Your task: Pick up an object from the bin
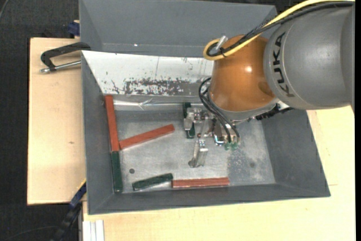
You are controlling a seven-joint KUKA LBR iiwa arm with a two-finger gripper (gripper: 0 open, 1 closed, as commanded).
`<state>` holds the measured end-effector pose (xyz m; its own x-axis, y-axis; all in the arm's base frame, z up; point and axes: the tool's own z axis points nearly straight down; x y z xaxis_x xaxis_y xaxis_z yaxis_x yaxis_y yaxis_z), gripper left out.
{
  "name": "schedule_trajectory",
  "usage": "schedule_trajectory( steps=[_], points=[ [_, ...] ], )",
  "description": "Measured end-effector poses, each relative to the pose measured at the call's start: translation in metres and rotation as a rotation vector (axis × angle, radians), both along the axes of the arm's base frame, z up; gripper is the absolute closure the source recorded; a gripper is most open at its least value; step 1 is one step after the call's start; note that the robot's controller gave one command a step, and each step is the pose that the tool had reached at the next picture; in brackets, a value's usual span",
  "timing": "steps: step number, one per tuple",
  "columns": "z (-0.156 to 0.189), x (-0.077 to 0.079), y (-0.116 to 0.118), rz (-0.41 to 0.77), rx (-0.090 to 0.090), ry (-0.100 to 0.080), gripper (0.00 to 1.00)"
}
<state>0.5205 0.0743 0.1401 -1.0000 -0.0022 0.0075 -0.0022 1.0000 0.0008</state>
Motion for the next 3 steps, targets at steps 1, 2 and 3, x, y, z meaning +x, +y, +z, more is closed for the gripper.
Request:
schedule_trajectory(
  steps=[1,2,3],
  points=[
    [-0.073,0.058,0.071,0.093,0.004,-0.012,0.0],
    [-0.069,0.059,0.067,0.086,0.002,-0.012,1.0],
    [0.067,0.078,0.037,0.142,0.001,-0.023,1.0]
  ],
)
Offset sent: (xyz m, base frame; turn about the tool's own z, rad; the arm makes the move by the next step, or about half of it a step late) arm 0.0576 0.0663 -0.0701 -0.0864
